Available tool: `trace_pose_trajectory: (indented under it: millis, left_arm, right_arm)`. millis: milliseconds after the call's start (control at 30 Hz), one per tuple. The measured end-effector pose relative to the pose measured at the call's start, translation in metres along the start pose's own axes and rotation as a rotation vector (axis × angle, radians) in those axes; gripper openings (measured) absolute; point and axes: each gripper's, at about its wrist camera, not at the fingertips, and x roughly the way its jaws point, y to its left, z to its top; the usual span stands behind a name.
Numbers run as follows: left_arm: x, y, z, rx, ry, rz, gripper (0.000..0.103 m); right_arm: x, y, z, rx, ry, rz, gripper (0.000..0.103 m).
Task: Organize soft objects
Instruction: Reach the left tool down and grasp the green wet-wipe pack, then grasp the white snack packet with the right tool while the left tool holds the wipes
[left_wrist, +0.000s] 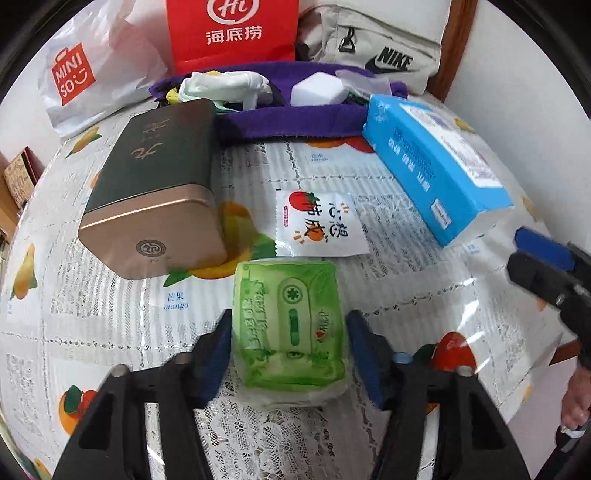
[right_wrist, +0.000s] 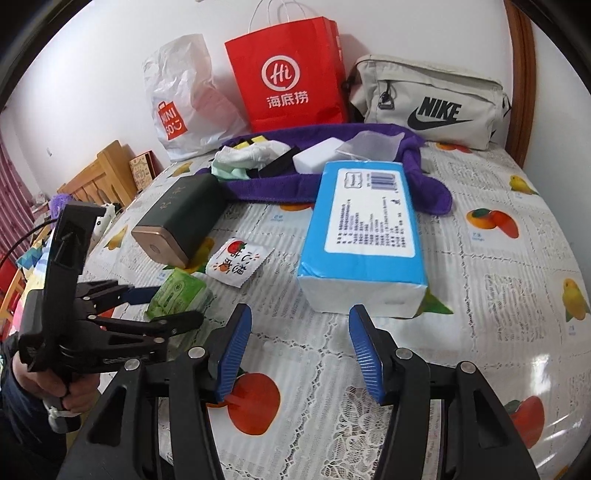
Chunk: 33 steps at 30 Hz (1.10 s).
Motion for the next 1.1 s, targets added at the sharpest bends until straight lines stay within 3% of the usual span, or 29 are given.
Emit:
trace_pose_trajectory:
  millis: [200,367,633,700,767,833,1100]
  left_arm:
    - [-0.016,0.030,-0.009,-0.067,-0.012,-0.042,0.051]
    - [-0.026,0.058,-0.014,-0.130,-0.029,-0.023,0.051]
    - [-0.034,0.107,-0.018,-0.230,-0.062,0.007,0.051]
    - [-0.033,0.116,-0.016,-0.244,-0.068,0.010,0.051]
    - [-0.032,0.124,-0.013,-0.258,-0.070,0.014,0.051]
    - [-0.031,0.132,-0.012,-0.266,-0.073,0.014,0.051]
    - [-0.030,0.151,-0.005,-0.296,-0.088,0.013,0.051]
  right_arm:
    - [0.009,0.023,0.003,-0.070,0.011,0.035,0.055]
    - [0.024,0.052,0.011,-0.130,0.028,0.086,0.055]
    - [0.059,0.088,0.026,-0.202,0.035,0.081,0.055]
    - [0.070,0.089,0.032,-0.194,0.048,0.070,0.060]
    - [0.078,0.089,0.035,-0.185,0.043,0.044,0.074]
    - [0.086,0.088,0.040,-0.173,0.035,0.026,0.081]
    - [0.118,0.084,0.047,-0.150,0.053,-0.027,0.081]
